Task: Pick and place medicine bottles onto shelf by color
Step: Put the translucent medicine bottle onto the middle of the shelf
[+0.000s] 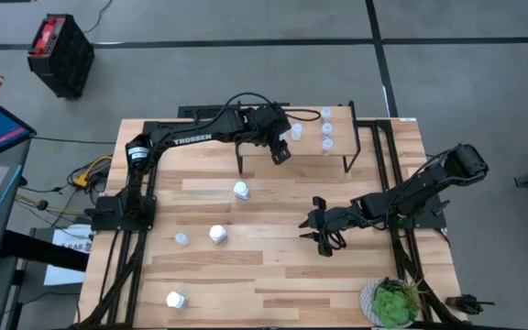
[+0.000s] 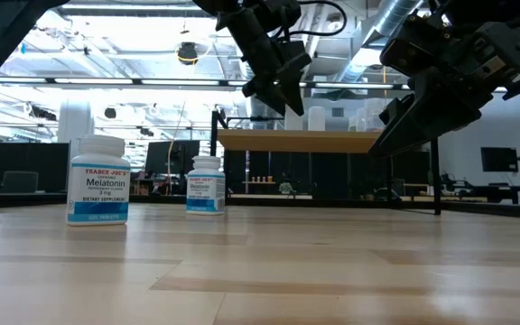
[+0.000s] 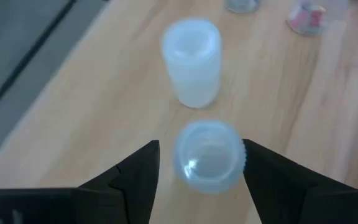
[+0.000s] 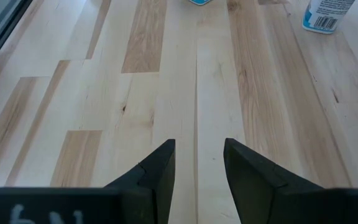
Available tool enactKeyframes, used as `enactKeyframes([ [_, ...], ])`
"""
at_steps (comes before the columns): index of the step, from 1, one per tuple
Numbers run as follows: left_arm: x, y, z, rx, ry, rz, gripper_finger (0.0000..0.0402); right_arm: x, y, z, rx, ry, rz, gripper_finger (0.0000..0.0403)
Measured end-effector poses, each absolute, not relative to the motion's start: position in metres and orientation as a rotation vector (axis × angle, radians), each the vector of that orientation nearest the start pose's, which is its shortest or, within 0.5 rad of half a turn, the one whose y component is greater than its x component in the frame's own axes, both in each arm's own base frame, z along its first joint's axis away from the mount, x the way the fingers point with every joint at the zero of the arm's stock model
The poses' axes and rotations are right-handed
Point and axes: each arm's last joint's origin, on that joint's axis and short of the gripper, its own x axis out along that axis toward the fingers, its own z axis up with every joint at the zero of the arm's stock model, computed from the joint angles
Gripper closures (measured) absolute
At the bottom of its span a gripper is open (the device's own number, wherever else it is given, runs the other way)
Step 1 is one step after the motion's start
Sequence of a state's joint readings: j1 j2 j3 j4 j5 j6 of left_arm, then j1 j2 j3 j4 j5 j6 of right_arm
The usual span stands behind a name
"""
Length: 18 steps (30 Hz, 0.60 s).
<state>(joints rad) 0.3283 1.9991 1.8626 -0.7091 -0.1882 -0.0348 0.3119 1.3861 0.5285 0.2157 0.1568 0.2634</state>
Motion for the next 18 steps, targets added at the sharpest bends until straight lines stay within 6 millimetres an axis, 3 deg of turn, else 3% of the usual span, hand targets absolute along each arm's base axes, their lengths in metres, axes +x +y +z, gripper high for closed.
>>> enactKeyframes([
  [10,0.424,0.150,0.307,-0.029,0.764,0.499,0.0191,0.243,0.074,0.159,0.105,0.641,0.069,0.0244],
  [18,0.426,0.138,0.344,0.090,0.727,0.451,0.0191,0.243,0.074,0.159,0.104,0.647,0.068,0.0244],
])
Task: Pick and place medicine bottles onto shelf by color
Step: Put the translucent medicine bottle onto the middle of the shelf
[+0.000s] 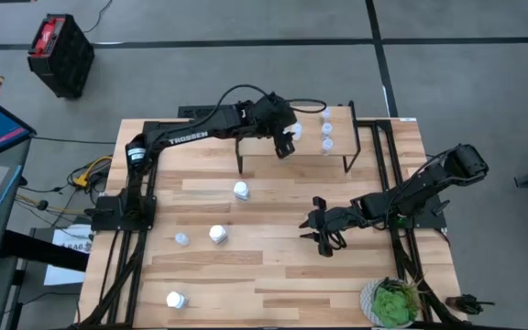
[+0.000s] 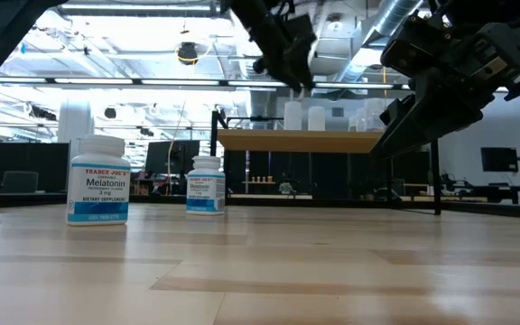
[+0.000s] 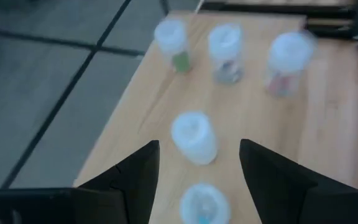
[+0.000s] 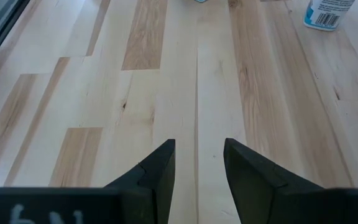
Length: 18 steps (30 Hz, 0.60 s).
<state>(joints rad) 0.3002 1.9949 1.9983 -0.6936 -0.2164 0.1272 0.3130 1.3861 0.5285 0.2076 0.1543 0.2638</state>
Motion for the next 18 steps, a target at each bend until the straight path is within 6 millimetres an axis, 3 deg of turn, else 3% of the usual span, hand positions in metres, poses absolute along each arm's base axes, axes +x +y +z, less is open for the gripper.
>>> enactKeyframes([
  [3,0.423,0.125,0.358,0.131,0.753,0.367,0.0191,0.243,0.074,0.158,0.102,0.652,0.068,0.0244],
  [8,0.413,0.105,0.362,0.158,0.900,0.250,0.0191,0.241,0.073,0.156,0.097,0.675,0.064,0.0244],
  [18,0.376,0.071,0.342,0.085,1.389,0.164,0.0191,0.241,0.073,0.156,0.135,0.677,0.051,0.0244],
])
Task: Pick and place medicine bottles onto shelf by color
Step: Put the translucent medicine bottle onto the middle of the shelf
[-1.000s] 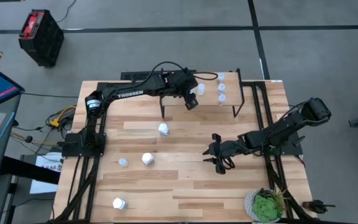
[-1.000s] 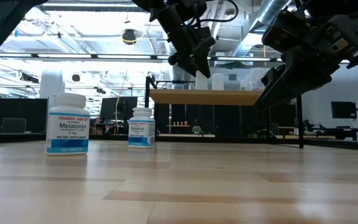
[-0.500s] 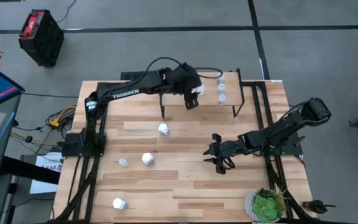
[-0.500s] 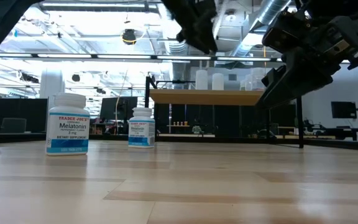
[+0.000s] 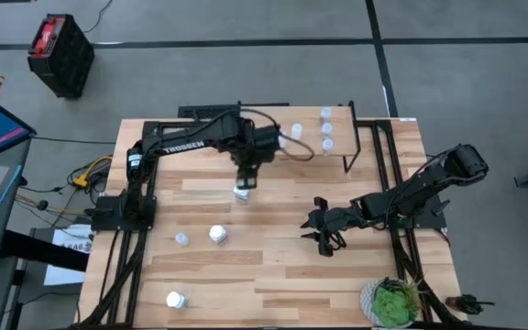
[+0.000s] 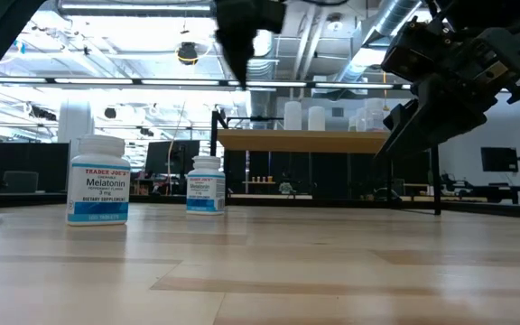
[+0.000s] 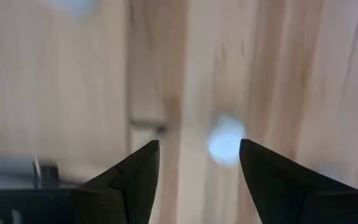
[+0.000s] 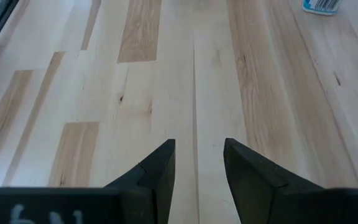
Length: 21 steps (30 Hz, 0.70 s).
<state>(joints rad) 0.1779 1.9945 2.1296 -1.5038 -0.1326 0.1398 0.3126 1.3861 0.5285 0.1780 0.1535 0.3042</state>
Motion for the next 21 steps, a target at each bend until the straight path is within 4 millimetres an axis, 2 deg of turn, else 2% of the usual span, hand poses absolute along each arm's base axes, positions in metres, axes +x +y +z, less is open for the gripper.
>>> enactKeyframes([
  [2,0.369,0.066,0.341,0.064,1.467,0.180,0.0191,0.241,0.073,0.156,0.145,0.678,0.047,0.0244],
  [4,0.369,0.063,0.340,0.038,1.441,0.198,0.0191,0.241,0.073,0.156,0.147,0.677,0.047,0.0244],
  [7,0.358,0.055,0.349,-0.011,1.432,0.134,0.0191,0.241,0.073,0.156,0.148,0.678,0.046,0.0244],
  [11,0.331,0.039,0.359,-0.034,1.423,0.071,0.0191,0.242,0.074,0.157,0.153,0.674,0.046,0.0244],
  [16,0.276,0.019,0.361,-0.113,1.429,0.132,0.0191,0.242,0.074,0.156,0.180,0.680,0.035,0.0244],
  [21,0.219,-0.006,0.334,-0.247,1.402,0.222,0.0191,0.241,0.073,0.156,0.178,0.686,0.034,0.0244],
])
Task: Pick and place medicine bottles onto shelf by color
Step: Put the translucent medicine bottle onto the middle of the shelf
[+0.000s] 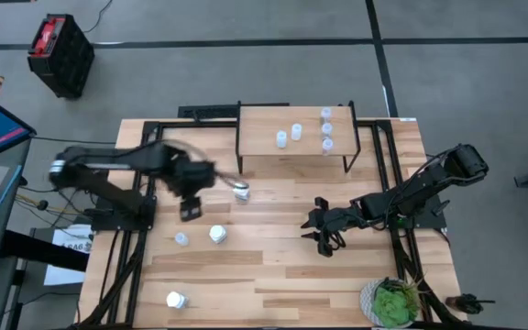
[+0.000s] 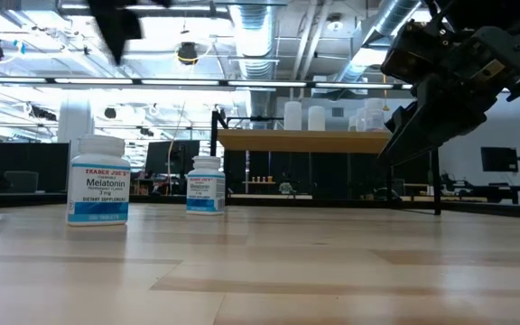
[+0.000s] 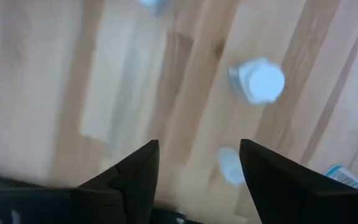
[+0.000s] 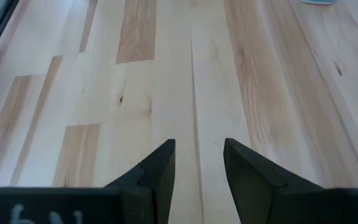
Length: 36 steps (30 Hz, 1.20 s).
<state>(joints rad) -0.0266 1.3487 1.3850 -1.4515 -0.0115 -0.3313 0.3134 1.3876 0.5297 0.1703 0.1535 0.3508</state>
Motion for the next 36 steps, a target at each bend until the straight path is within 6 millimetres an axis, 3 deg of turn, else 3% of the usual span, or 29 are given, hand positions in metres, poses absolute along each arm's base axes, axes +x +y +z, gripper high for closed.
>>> enactKeyframes([
  [7,0.154,-0.039,0.272,-0.486,1.346,0.255,0.0191,0.241,0.073,0.155,0.176,0.692,0.031,0.0244],
  [12,0.135,-0.056,0.231,-0.505,1.297,0.163,0.0191,0.241,0.073,0.155,0.176,0.692,0.030,0.0244],
  [15,0.132,-0.062,0.218,-0.475,1.296,0.119,0.0191,0.241,0.073,0.155,0.176,0.691,0.030,0.0244],
  [25,0.138,-0.076,0.206,-0.208,1.280,0.070,0.0191,0.241,0.073,0.155,0.174,0.695,0.028,0.0244],
  [36,0.148,-0.085,0.187,-0.193,1.418,0.077,0.0191,0.240,0.073,0.154,0.172,0.702,0.025,0.0244],
])
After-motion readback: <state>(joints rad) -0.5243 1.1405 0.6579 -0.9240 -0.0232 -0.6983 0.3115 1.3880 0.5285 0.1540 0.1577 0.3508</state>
